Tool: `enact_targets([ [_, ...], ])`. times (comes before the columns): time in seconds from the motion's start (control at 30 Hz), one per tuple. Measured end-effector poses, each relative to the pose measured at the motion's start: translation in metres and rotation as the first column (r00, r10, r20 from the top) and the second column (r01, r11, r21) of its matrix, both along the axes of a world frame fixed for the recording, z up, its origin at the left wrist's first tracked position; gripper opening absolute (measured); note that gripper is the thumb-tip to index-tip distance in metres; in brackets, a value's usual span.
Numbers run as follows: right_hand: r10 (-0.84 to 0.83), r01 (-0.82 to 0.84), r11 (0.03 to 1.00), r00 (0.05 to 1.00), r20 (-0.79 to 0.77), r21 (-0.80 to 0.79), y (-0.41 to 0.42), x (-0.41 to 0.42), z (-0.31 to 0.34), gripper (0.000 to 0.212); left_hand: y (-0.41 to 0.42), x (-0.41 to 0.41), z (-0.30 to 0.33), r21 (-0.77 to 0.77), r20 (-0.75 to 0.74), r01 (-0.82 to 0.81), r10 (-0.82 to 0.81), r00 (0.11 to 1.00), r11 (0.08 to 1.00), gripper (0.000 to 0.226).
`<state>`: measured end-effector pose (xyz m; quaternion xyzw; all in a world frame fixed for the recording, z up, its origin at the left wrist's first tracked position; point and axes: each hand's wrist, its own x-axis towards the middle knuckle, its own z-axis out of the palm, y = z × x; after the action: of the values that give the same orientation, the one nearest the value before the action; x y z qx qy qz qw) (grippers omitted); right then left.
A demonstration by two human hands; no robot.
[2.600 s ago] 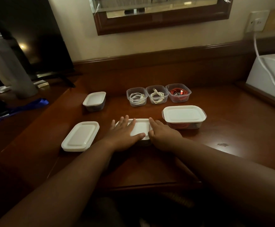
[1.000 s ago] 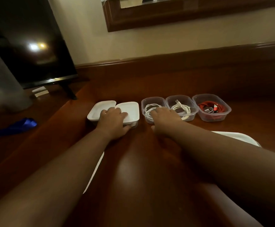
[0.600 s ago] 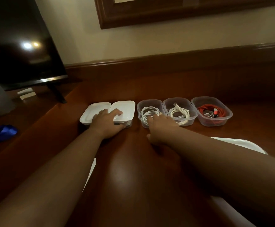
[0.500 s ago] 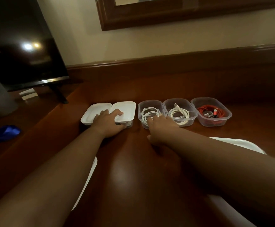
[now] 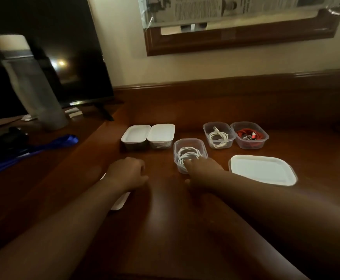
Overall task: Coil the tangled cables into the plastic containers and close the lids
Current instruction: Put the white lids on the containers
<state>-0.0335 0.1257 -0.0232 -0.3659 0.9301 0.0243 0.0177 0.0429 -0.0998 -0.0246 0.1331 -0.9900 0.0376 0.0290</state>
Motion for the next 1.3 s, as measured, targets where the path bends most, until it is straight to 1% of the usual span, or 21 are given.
enact_targets([
  [0.1,0.058,-0.054,0.994,0.998,0.038,-0.091,0.017,0.030,-0.005,0.061,-0.004,0.030,-0.005,0.041,0.014,-0.046,0.045,0.999,0.998,0.033],
  [0.2,0.070,-0.054,0.984,0.994,0.086,-0.172,0.034,0.051,-0.014,0.062,-0.005,0.046,-0.007,0.081,-0.002,-0.060,0.060,0.998,0.995,0.031],
  [0.27,0.030,-0.001,0.977,0.991,0.133,-0.215,0.046,0.066,-0.018,0.067,-0.002,0.054,-0.008,0.078,0.017,-0.078,0.077,0.997,0.994,0.037],
  [0.4,-0.077,0.150,0.953,0.960,0.268,-0.264,0.065,0.088,-0.025,0.086,0.001,0.058,-0.010,0.078,0.045,-0.101,0.098,0.994,0.992,0.048],
  [0.47,-0.085,0.205,0.915,0.940,0.329,-0.348,0.071,0.093,-0.029,0.080,0.003,0.057,-0.007,0.085,0.047,-0.096,0.092,0.995,0.992,0.049],
  [0.53,-0.066,0.229,0.869,0.932,0.356,-0.438,0.076,0.094,-0.032,0.073,0.006,0.058,-0.005,0.072,0.041,-0.087,0.084,0.996,0.994,0.046],
  [0.57,-0.052,0.230,0.848,0.932,0.357,-0.477,0.077,0.094,-0.033,0.074,0.007,0.058,-0.005,0.064,0.030,-0.079,0.078,0.997,0.995,0.044],
  [0.67,-0.020,0.248,0.772,0.930,0.368,-0.585,0.082,0.093,-0.036,0.085,0.012,0.060,-0.006,0.052,-0.018,-0.059,0.060,0.998,0.997,0.039],
  [0.77,0.011,0.299,0.700,0.903,0.429,-0.649,0.085,0.090,-0.040,0.099,0.015,0.059,-0.008,0.019,-0.027,-0.048,0.049,0.998,0.999,0.038],
  [0.83,0.044,0.304,0.693,0.888,0.458,-0.654,0.086,0.087,-0.040,0.107,0.017,0.057,-0.008,0.044,-0.048,-0.045,0.047,0.998,0.998,0.045],
  [0.9,0.077,0.299,0.695,0.873,0.481,-0.654,0.087,0.082,-0.042,0.114,0.021,0.056,-0.001,0.066,-0.114,-0.041,0.049,0.992,0.997,0.044],
  [0.97,0.095,0.302,0.692,0.862,0.498,-0.655,0.088,0.079,-0.043,0.117,0.028,0.055,0.005,0.139,-0.244,0.033,0.002,0.970,0.990,0.035],
  [1.03,0.104,0.309,0.688,0.854,0.510,-0.657,0.088,0.075,-0.047,0.120,0.042,0.057,0.009,0.211,-0.364,0.210,-0.123,0.923,0.955,0.029],
  [1.1,0.114,0.313,0.683,0.846,0.520,-0.660,0.089,0.072,-0.050,0.121,0.058,0.063,0.011,0.191,-0.435,0.419,-0.306,0.847,0.888,0.027],
  [1.17,0.133,0.316,0.677,0.836,0.533,-0.665,0.089,0.072,-0.051,0.121,0.071,0.067,0.007,0.132,-0.454,0.558,-0.450,0.769,0.819,0.024],
  [1.2,0.147,0.316,0.672,0.829,0.540,-0.669,0.090,0.071,-0.051,0.122,0.076,0.068,0.003,0.119,-0.461,0.597,-0.489,0.741,0.793,0.023],
  [1.3,0.191,0.310,0.642,0.821,0.537,-0.701,0.090,0.075,-0.050,0.118,0.084,0.066,-0.013,0.165,-0.488,0.654,-0.516,0.704,0.738,0.019],
])
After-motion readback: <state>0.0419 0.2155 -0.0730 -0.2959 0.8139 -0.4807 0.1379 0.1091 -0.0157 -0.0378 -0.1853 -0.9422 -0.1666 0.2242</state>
